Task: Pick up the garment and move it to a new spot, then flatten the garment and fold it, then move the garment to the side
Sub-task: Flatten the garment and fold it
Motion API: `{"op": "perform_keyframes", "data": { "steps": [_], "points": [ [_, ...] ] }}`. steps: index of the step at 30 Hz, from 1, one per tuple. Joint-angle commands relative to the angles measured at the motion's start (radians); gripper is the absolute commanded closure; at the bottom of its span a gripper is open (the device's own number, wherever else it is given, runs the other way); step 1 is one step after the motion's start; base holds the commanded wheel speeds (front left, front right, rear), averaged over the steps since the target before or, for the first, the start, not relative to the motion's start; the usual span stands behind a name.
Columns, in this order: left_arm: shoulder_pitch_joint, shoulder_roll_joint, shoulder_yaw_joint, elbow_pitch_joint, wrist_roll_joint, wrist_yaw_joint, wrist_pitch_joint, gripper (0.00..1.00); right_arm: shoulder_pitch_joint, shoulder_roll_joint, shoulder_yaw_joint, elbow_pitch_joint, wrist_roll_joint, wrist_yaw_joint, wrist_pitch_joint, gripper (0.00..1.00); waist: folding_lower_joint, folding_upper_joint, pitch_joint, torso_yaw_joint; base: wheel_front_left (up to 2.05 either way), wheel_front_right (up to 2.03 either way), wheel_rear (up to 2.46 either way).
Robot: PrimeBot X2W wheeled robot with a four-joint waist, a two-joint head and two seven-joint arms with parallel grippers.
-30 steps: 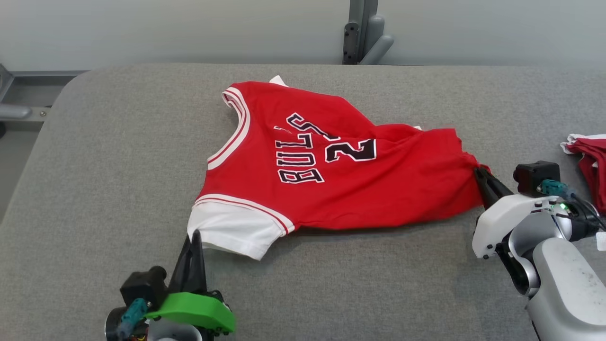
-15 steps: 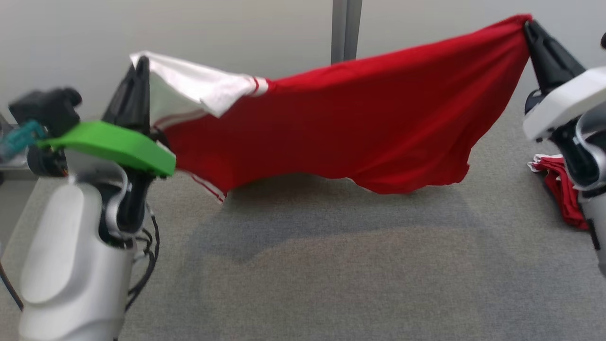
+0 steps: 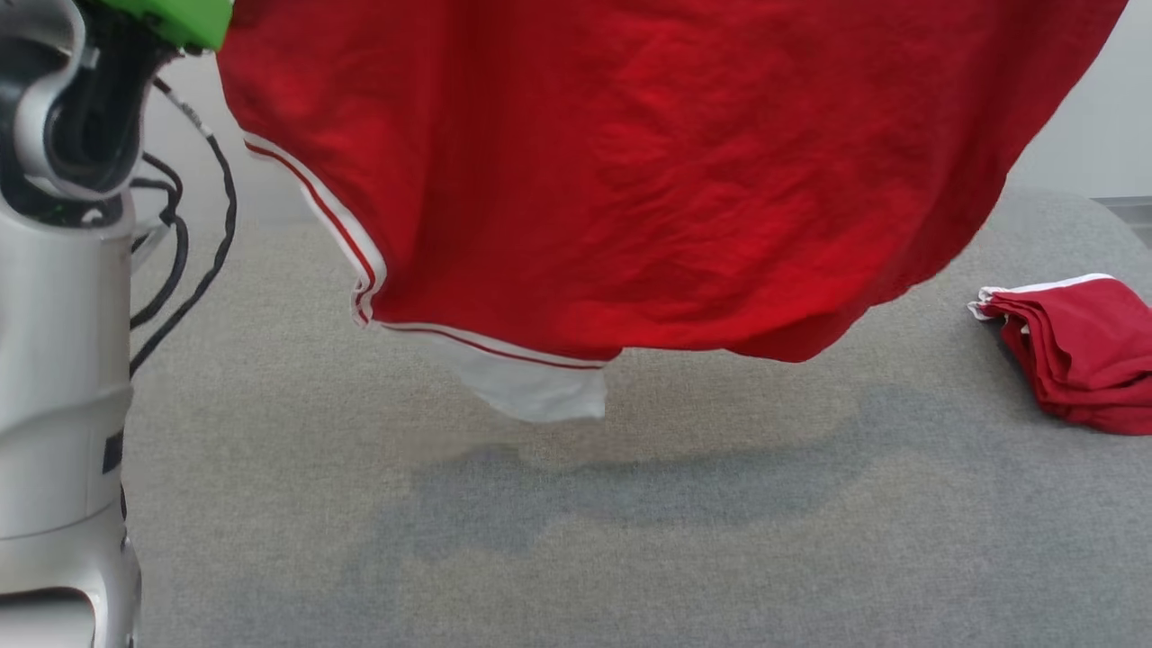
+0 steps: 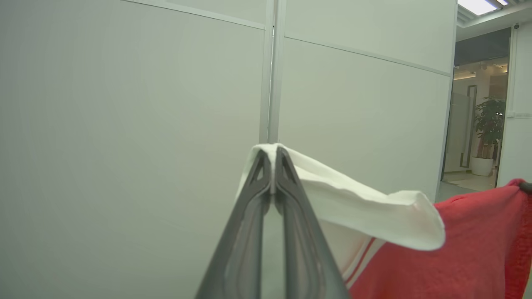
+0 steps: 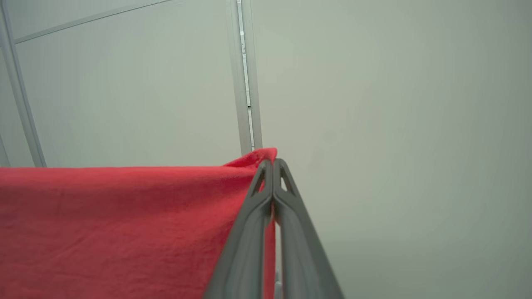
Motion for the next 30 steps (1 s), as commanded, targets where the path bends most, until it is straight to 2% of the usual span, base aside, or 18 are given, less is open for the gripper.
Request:
{"op": "perform_keyframes", "data": {
  "steps": [1, 7, 9, 13, 20, 26, 30],
  "points": [
    [-0.028, 0.000, 0.003, 0.010, -0.002, 0.002, 0.011, 1.00, -0.016, -0.004, 0.002, 0.004, 0.008, -0.001, -0.004, 1.00, 0.0000, 0.0000, -0.001, -0.009, 0.00, 0.00, 0.00],
    [-0.123, -0.011, 0.016, 0.041, -0.033, 0.001, 0.033, 1.00, -0.081, -0.009, 0.008, -0.017, -0.003, -0.001, -0.041, 1.00, 0.0000, 0.0000, 0.002, -0.026, 0.00, 0.00, 0.00],
    [-0.118, 0.000, -0.004, 0.065, -0.021, -0.005, 0.055, 1.00, -0.071, -0.019, 0.051, -0.017, -0.008, -0.001, -0.004, 1.00, 0.0000, 0.0000, 0.002, -0.031, 0.00, 0.00, 0.00],
    [-0.117, 0.008, -0.013, 0.102, -0.023, -0.003, 0.075, 1.00, -0.070, -0.028, 0.074, -0.009, -0.006, -0.001, 0.004, 1.00, 0.0000, 0.0000, 0.007, -0.042, 0.00, 0.00, 0.00],
    [-0.146, 0.046, -0.042, 0.177, -0.005, -0.012, 0.140, 1.00, -0.106, 0.007, 0.124, 0.056, -0.024, -0.001, 0.027, 1.00, 0.0000, 0.0000, 0.049, -0.071, 0.00, 0.00, 0.00],
    [-0.283, 0.047, -0.080, 0.323, 0.034, 0.010, 0.215, 1.00, -0.251, 0.097, 0.176, 0.242, -0.072, -0.001, 0.032, 1.00, 0.0000, 0.0000, 0.220, -0.091, 0.00, 0.00, 0.00],
    [-0.446, 0.037, -0.108, 0.425, 0.102, 0.010, 0.147, 1.00, -0.408, 0.141, 0.198, 0.352, -0.158, -0.001, -0.065, 1.00, 0.0000, 0.0000, 0.396, -0.095, 0.00, 0.00, 0.00]
  ]
}}
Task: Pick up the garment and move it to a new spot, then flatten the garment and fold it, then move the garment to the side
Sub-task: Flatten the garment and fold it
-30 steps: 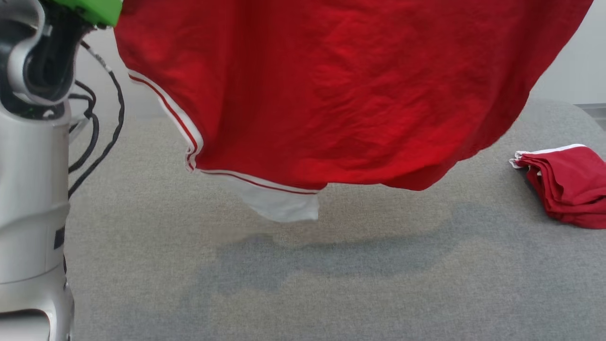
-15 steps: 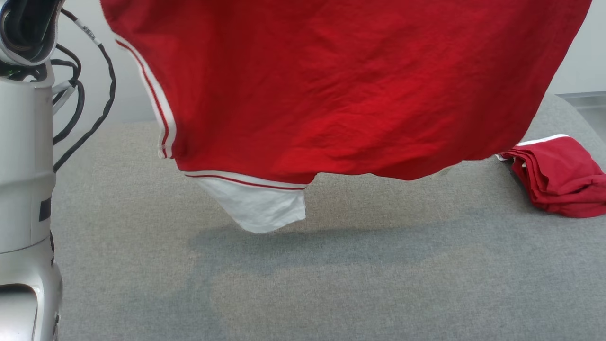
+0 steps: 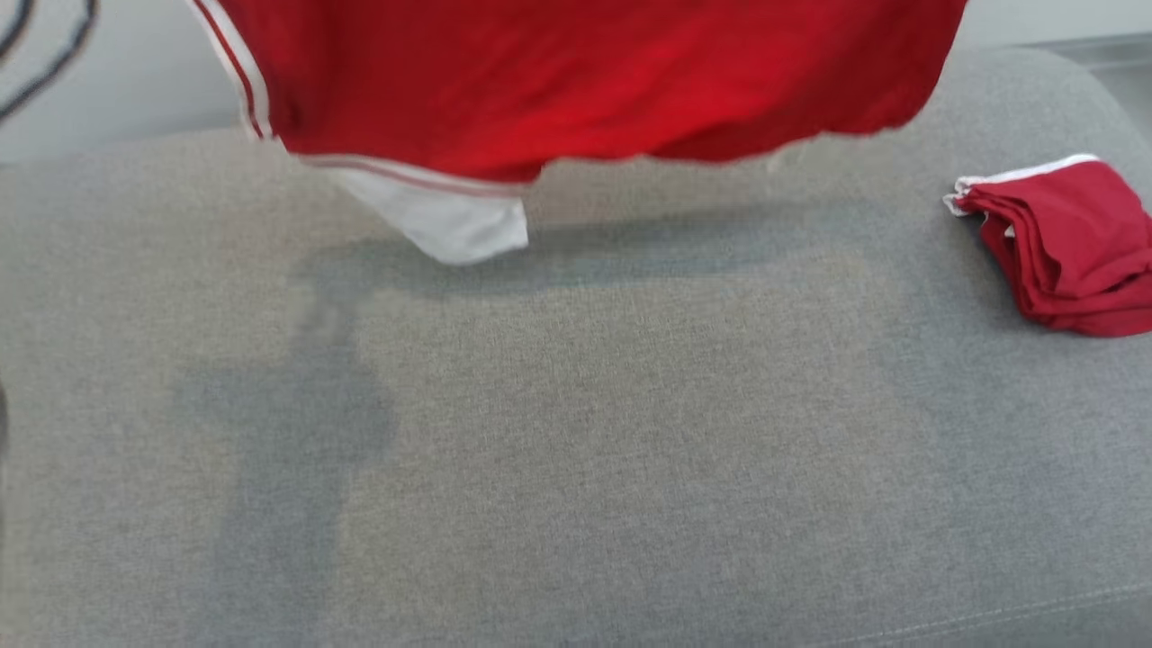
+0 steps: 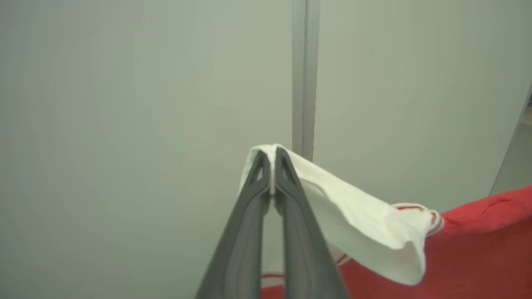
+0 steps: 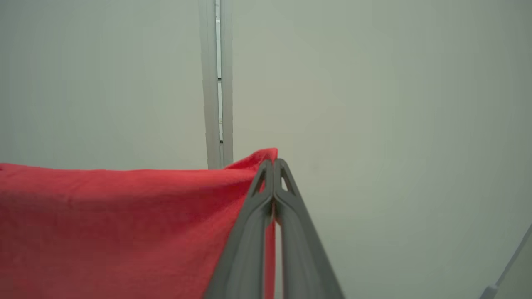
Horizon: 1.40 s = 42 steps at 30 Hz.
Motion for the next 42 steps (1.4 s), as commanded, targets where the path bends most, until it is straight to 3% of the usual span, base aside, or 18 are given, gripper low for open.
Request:
{"op": "perform_keyframes", "data": {
  "steps": [1, 4, 8, 11, 13, 17, 20, 27, 30, 39, 42],
  "points": [
    [-0.072, 0.010, -0.010, 0.037, 0.045, -0.007, -0.049, 1.00, -0.069, 0.023, 0.008, 0.033, -0.041, 0.000, -0.061, 1.00, 0.0000, -0.0001, 0.262, -0.010, 0.00, 0.00, 0.00],
    [-0.208, 0.026, -0.035, 0.103, 0.132, -0.014, -0.218, 1.00, -0.193, 0.049, -0.003, 0.115, -0.139, -0.001, -0.238, 1.00, 0.0000, -0.0001, 0.383, -0.025, 0.00, 0.00, 0.00],
    [-0.334, 0.026, -0.056, 0.184, 0.226, -0.010, -0.520, 1.00, -0.317, 0.091, -0.068, 0.243, -0.302, -0.001, -0.496, 1.00, 0.0000, -0.0001, 0.499, -0.042, 0.00, 0.00, 0.00],
    [-0.402, 0.023, -0.062, 0.263, 0.261, -0.016, -0.683, 1.00, -0.375, 0.136, -0.124, 0.330, -0.386, -0.001, -0.551, 1.00, 0.0000, -0.0001, 0.557, -0.045, 0.00, 0.00, 0.00],
    [-0.444, 0.020, -0.066, 0.304, 0.271, -0.018, -0.731, 1.00, -0.404, 0.152, -0.156, 0.358, -0.427, -0.001, -0.561, 1.00, 0.0000, -0.0001, 0.588, -0.043, 0.00, 0.00, 0.00],
    [-0.476, -0.008, -0.037, 0.328, 0.259, -0.033, -0.761, 1.00, -0.409, 0.180, -0.226, 0.346, -0.478, -0.001, -0.563, 1.00, 0.0000, -0.0001, 0.659, -0.020, 0.00, 0.00, 0.00],
    [-0.423, -0.003, 0.002, 0.260, 0.264, -0.049, -0.761, 1.00, -0.368, 0.188, -0.247, 0.307, -0.513, -0.001, -0.563, 1.00, 0.0000, -0.0001, 0.683, -0.003, 0.00, 0.00, 0.00],
    [-0.334, 0.024, 0.126, 0.080, 0.307, -0.067, -0.762, 1.00, -0.318, 0.176, -0.291, 0.181, -0.532, -0.001, -0.564, 1.00, 0.0000, -0.0001, 0.646, 0.019, 0.00, 0.00, 0.00],
    [-0.299, 0.011, 0.166, 0.018, 0.329, -0.084, -0.761, 1.00, -0.305, 0.183, -0.285, 0.161, -0.535, -0.001, -0.564, 1.00, 0.0000, -0.0001, 0.632, 0.021, 0.00, 0.00, 0.00],
    [-0.173, -0.037, 0.115, 0.084, 0.251, -0.114, -0.760, 1.00, -0.260, 0.179, -0.225, 0.233, -0.497, -0.001, -0.564, 1.00, 0.0000, -0.0001, 0.626, 0.049, 0.00, 0.00, 0.00],
    [-0.022, 0.005, 0.050, 0.004, 0.148, -0.114, -0.760, 1.00, -0.149, 0.157, -0.193, 0.174, -0.431, -0.001, -0.564, 1.00, 0.0000, -0.0001, 0.581, 0.055, 0.00, 0.00, 0.00]
  ]
}}
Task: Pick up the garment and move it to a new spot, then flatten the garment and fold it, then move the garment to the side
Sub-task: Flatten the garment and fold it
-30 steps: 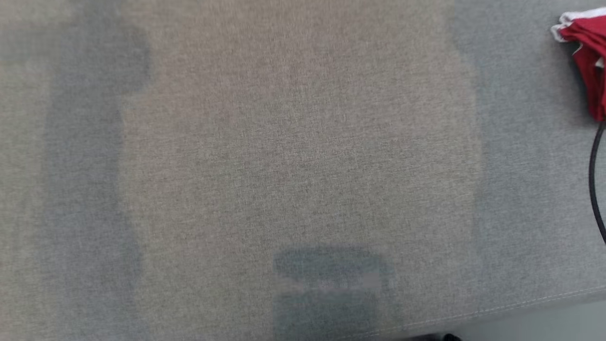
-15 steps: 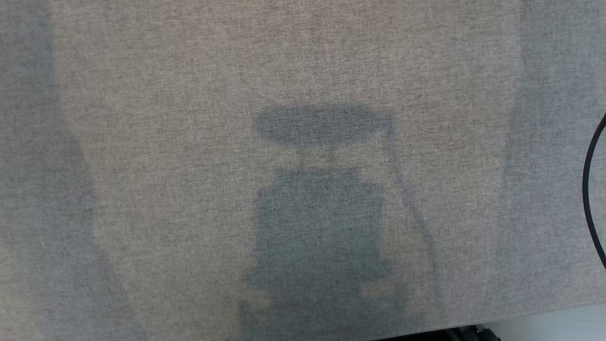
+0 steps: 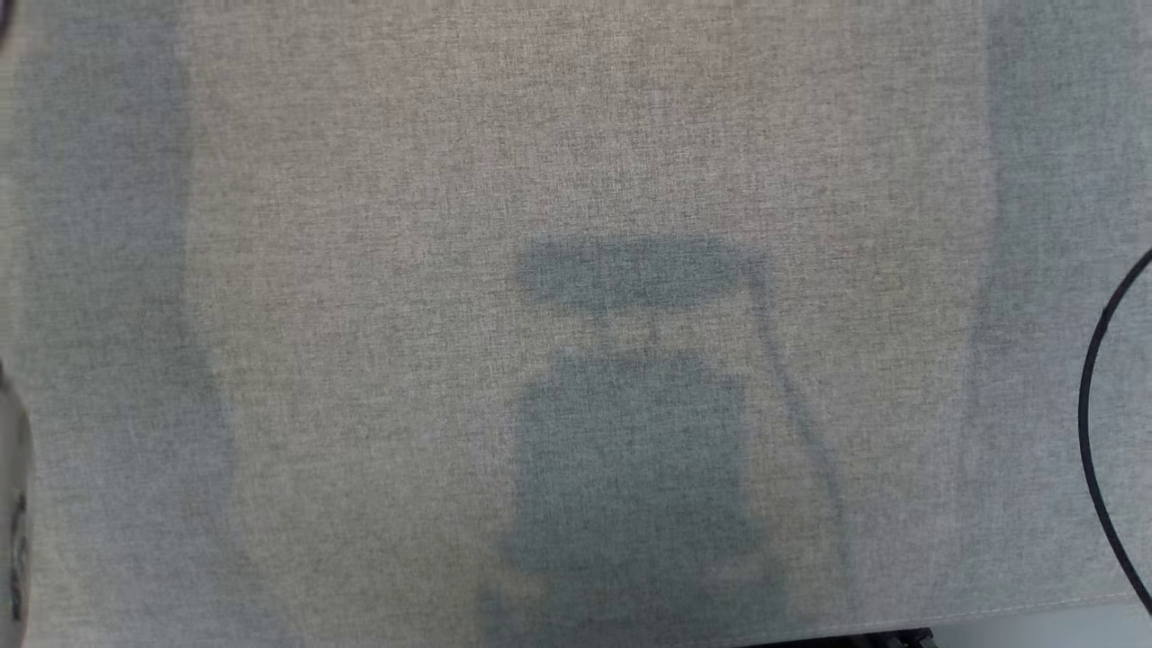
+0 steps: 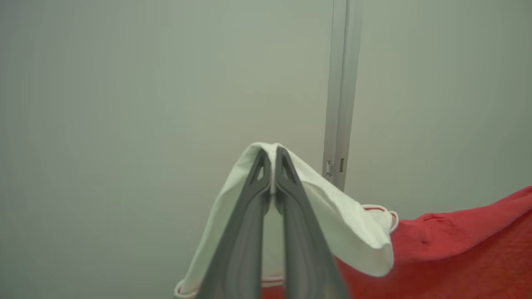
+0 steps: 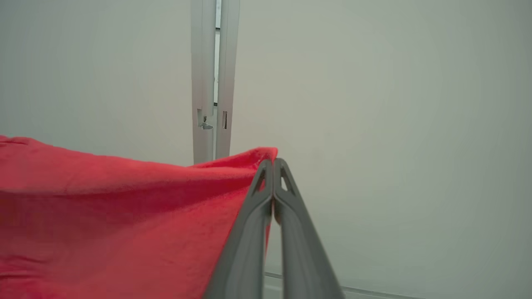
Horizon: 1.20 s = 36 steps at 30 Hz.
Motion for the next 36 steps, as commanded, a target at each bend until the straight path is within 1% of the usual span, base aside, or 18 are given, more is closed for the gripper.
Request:
{"op": "perform_keyframes", "data": {
  "steps": [1, 3, 5, 8, 11, 13, 16, 18, 20, 23, 27, 29, 31, 33, 34, 36],
  "points": [
    [0.064, 0.027, -0.004, -0.024, -0.029, -0.002, 0.001, 1.00, 0.052, -0.018, 0.006, -0.023, 0.021, -0.001, -0.003, 1.00, 0.0001, 0.0000, -0.048, 0.002, 0.00, 0.00, 0.00],
    [0.195, 0.053, -0.024, -0.083, -0.092, -0.002, 0.001, 1.00, 0.153, -0.054, 0.026, -0.071, 0.059, -0.001, -0.003, 1.00, 0.0001, 0.0000, -0.094, 0.006, 0.00, 0.00, 0.00],
    [0.341, 0.094, -0.054, -0.123, -0.153, -0.002, 0.001, 1.00, 0.266, -0.089, 0.044, -0.105, 0.097, -0.001, -0.003, 1.00, 0.0001, 0.0000, -0.150, 0.009, 0.00, 0.00, 0.00],
    [0.563, 0.162, -0.082, -0.194, -0.224, -0.002, 0.001, 1.00, 0.432, -0.138, 0.042, -0.161, 0.166, -0.002, -0.003, 1.00, 0.0001, 0.0000, -0.238, 0.013, 0.00, 0.00, 0.00],
    [0.785, 0.192, -0.066, -0.247, -0.292, 0.000, 0.001, 1.00, 0.608, -0.173, 0.045, -0.202, 0.240, -0.002, -0.003, 1.00, 0.0001, 0.0000, -0.319, 0.017, 0.00, 0.00, 0.00],
    [0.917, 0.201, -0.052, -0.295, -0.323, 0.007, 0.001, 1.00, 0.708, -0.198, 0.048, -0.242, 0.290, -0.003, -0.003, 1.00, 0.0001, 0.0000, -0.364, 0.020, 0.00, 0.00, 0.00],
    [1.101, 0.194, -0.035, -0.385, -0.354, 0.036, 0.001, 1.00, 0.859, -0.225, 0.048, -0.298, 0.346, -0.003, -0.003, 1.00, 0.0001, 0.0000, -0.420, 0.029, 0.00, 0.00, 0.00],
    [1.205, 0.182, -0.027, -0.448, -0.371, 0.053, 0.001, 1.00, 0.946, -0.242, 0.043, -0.335, 0.364, -0.003, -0.003, 1.00, 0.0001, 0.0000, -0.449, 0.035, 0.00, 0.00, 0.00],
    [1.295, 0.171, -0.021, -0.495, -0.373, 0.069, 0.000, 1.00, 1.026, -0.249, 0.042, -0.370, 0.367, -0.003, -0.003, 1.00, 0.0001, 0.0000, -0.471, 0.038, 0.00, 0.00, 0.00],
    [1.403, 0.153, -0.022, -0.537, -0.344, 0.083, -0.001, 1.00, 1.136, -0.266, 0.054, -0.421, 0.339, -0.003, -0.003, 1.00, 0.0001, 0.0000, -0.495, 0.046, 0.00, 0.00, 0.00],
    [1.503, 0.116, -0.004, -0.545, -0.284, 0.107, -0.001, 1.00, 1.267, -0.273, 0.040, -0.457, 0.289, -0.003, -0.003, 1.00, 0.0001, 0.0000, -0.524, 0.058, 0.00, 0.00, 0.00],
    [1.543, 0.096, 0.004, -0.544, -0.249, 0.110, -0.001, 1.00, 1.324, -0.270, 0.024, -0.466, 0.265, -0.003, -0.003, 1.00, 0.0001, 0.0000, -0.533, 0.063, 0.00, 0.00, 0.00],
    [1.573, 0.068, 0.014, -0.552, -0.237, 0.110, -0.001, 1.00, 1.380, -0.258, -0.001, -0.479, 0.249, -0.003, -0.003, 1.00, 0.0001, 0.0000, -0.542, 0.068, 0.00, 0.00, 0.00],
    [1.603, 0.053, 0.023, -0.562, -0.219, 0.107, -0.001, 1.00, 1.433, -0.244, -0.025, -0.506, 0.241, -0.003, -0.003, 1.00, 0.0001, 0.0000, -0.550, 0.070, 0.00, 0.00, 0.00],
    [1.617, 0.045, 0.026, -0.568, -0.212, 0.105, -0.002, 1.00, 1.455, -0.241, -0.036, -0.523, 0.237, -0.003, -0.003, 1.00, 0.0001, 0.0000, -0.554, 0.070, 0.00, 0.00, 0.00],
    [1.638, 0.038, 0.030, -0.583, -0.192, 0.106, -0.002, 1.00, 1.473, -0.244, -0.069, -0.645, 0.184, -0.003, -0.003, 1.00, 0.0001, 0.0000, -0.558, 0.068, 0.00, 0.00, 0.00]
  ]
}}
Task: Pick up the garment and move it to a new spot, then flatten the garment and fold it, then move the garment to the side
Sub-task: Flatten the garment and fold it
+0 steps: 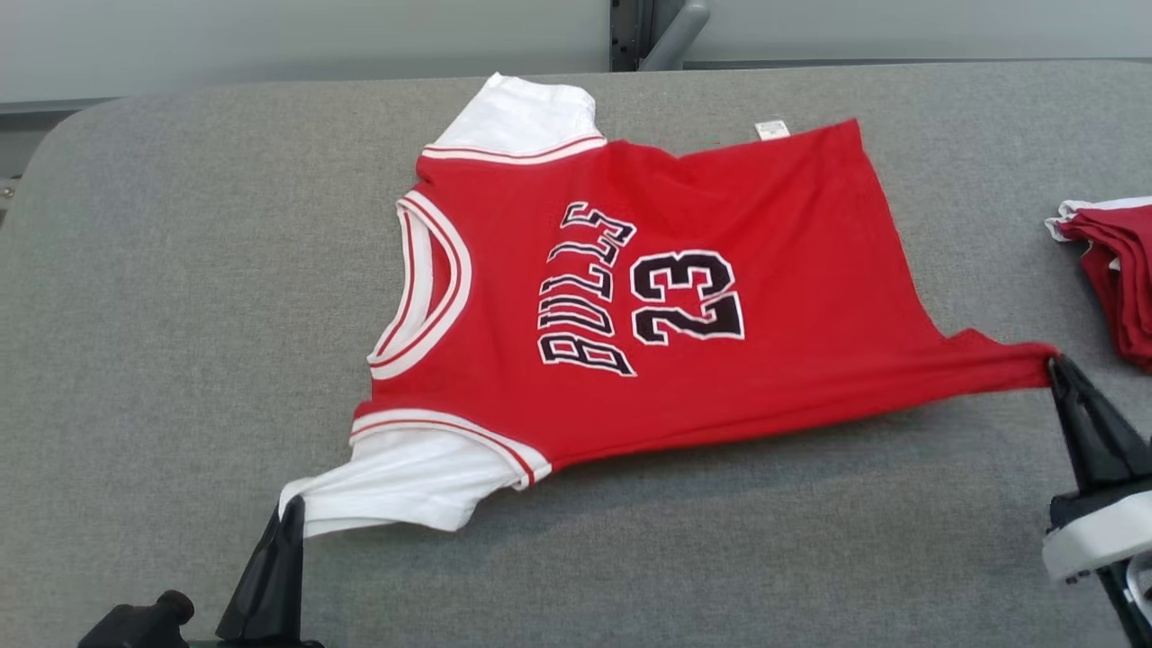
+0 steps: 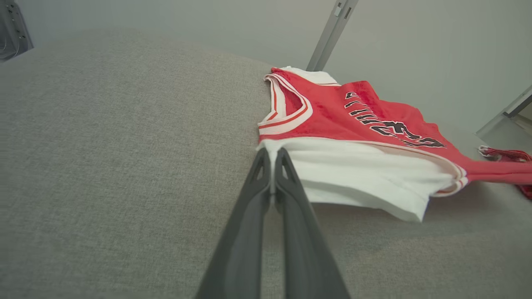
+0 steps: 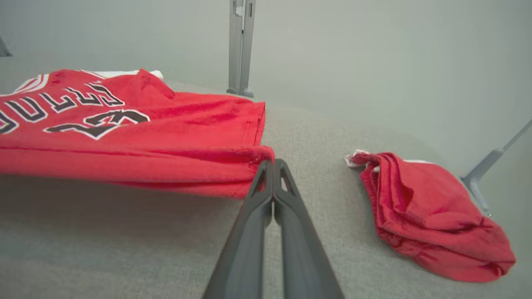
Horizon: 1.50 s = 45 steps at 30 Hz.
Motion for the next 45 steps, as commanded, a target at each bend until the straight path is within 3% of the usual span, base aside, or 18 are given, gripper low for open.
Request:
{"op": "perform_keyframes", "data": {
  "steps": [1, 2, 7, 15, 26, 45],
  "points": [
    [0.024, 0.002, 0.014, -0.009, 0.024, 0.003, -0.004, 1.00, 0.007, -0.013, -0.039, -0.098, -0.052, -0.004, -0.004, 1.00, 0.0001, -0.0001, -0.013, 0.005, 0.00, 0.00, 0.00],
    [0.041, -0.004, 0.014, -0.023, 0.027, 0.007, -0.004, 1.00, 0.079, 0.028, -0.065, -0.187, -0.080, -0.004, -0.003, 1.00, 0.0001, -0.0001, -0.020, 0.001, 0.00, 0.00, 0.00],
    [0.047, 0.000, -0.007, -0.036, 0.030, 0.001, 0.018, 1.00, 0.132, 0.044, -0.072, -0.222, -0.125, -0.003, -0.003, 1.00, 0.0001, -0.0001, -0.027, -0.012, 0.00, 0.00, 0.00],
    [0.008, 0.006, -0.032, -0.027, 0.026, 0.023, 0.094, 1.00, 0.109, 0.043, -0.056, -0.070, -0.168, -0.003, -0.003, 1.00, 0.0001, -0.0001, -0.035, -0.029, 0.00, 0.00, 0.00],
    [-0.119, -0.038, -0.055, 0.021, -0.002, 0.033, 0.163, 1.00, -0.050, 0.085, 0.000, 0.107, -0.161, -0.003, 0.004, 1.00, 0.0001, -0.0001, -0.013, -0.021, 0.00, 0.00, 0.00],
    [-0.421, -0.083, -0.095, 0.273, 0.088, -0.027, 0.048, 1.00, -0.343, 0.153, 0.030, 0.337, -0.206, -0.003, -0.002, 1.00, 0.0001, -0.0001, 0.065, -0.023, 0.00, 0.00, 0.00]
  ]
}}
